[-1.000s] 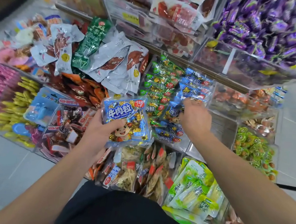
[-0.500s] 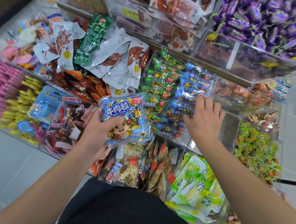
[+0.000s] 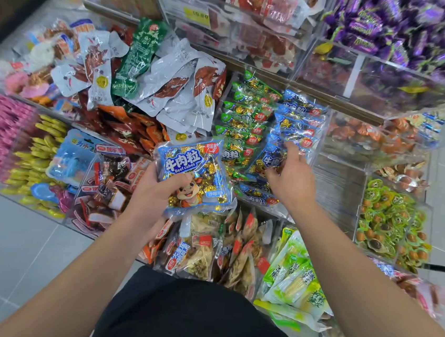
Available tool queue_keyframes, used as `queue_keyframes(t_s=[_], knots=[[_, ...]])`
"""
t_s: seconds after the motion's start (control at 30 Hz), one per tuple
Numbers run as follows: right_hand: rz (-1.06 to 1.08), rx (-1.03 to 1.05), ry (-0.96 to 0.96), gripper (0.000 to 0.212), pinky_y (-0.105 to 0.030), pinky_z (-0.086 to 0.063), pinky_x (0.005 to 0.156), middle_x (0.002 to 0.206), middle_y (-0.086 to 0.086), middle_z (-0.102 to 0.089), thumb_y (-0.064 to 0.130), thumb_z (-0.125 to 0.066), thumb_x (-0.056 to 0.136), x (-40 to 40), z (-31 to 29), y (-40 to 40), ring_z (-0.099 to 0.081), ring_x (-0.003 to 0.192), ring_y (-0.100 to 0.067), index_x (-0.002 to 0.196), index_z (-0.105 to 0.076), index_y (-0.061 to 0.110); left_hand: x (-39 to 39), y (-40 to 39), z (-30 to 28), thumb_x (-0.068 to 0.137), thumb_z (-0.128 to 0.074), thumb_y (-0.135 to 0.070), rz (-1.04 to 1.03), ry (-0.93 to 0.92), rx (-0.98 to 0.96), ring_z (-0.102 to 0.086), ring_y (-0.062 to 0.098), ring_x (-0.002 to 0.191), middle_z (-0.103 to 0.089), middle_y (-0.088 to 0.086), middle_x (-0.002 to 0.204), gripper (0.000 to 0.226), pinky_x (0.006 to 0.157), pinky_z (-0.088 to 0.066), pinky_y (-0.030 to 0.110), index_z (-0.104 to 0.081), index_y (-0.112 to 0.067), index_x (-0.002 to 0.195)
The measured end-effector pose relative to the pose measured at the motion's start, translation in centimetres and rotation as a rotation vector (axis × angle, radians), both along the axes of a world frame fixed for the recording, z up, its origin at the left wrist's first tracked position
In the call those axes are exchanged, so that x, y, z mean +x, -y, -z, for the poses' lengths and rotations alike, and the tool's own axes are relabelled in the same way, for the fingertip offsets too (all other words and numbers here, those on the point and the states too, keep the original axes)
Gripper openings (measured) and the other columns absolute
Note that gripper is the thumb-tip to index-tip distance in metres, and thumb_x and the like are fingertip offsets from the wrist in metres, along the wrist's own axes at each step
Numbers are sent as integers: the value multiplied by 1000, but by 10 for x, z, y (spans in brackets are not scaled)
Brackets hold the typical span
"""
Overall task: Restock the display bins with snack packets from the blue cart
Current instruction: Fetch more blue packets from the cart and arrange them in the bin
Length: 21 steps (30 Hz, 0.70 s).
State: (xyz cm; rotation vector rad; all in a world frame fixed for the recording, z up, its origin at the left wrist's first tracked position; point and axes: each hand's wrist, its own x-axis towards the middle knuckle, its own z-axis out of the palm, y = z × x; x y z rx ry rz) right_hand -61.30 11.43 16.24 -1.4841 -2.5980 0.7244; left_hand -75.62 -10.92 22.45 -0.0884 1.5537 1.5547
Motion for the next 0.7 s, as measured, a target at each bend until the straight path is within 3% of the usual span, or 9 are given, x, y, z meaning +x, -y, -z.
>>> queue_keyframes(t_s=[0.07,0.17,0.33,0.4,0.5,0.63,0.7], knots=[[-18,-43,31,74,-34,-39,65,126,-18,-53,24,-66,88,2,3,1,-50,75,-25,148,-24,24,0,-1,0,92,-66,-7,1,-5,-2,-63,38,119,-69,11,126,34,95,-51,67,-60,-22,122],[-8,-102,-34,79,-34,-40,69,121,-15,-55,25,-67,85,7,6,4,-56,82,-27,148,-20,22,2,-2,0,92,-66,-7,7,-19,-3,-65,36,116,-71,8,122,31,96,-51,65,-61,-22,119],[91,-122,-238,43,-37,-53,71,99,4,-59,18,-61,84,22,6,10,-63,87,-22,122,-42,24,4,-1,0,92,-67,-9,12,-22,-1,-67,33,114,-72,7,120,32,95,-54,61,-61,-22,120],[93,-106,-263,32,-34,-51,73,95,8,-59,16,-61,84,26,5,12,-62,88,-20,110,-46,27,5,0,0,92,-67,-10,17,-26,1,-67,33,114,-72,6,119,31,91,-57,57,-62,-24,118],[109,-56,-262,31,-30,-47,74,93,8,-60,16,-63,85,29,4,14,-61,86,-18,114,-53,22,8,0,-1,92,-67,-10,15,-38,-3,-66,33,116,-71,7,121,29,91,-57,56,-62,-23,118],[102,176,-171,45,-32,-43,63,121,-3,-50,16,-63,88,35,0,11,-60,80,-26,131,-50,22,12,2,-2,92,-67,-9,15,-54,7,-65,33,117,-70,9,123,31,100,-51,61,-61,-21,120],[19,129,-43,47,-37,-48,71,130,-8,-52,19,-61,92,31,-3,5,-62,93,-31,137,-47,21,13,4,-2,92,-67,-8,25,-64,7,-65,34,117,-71,9,123,31,100,-50,62,-62,-23,120]])
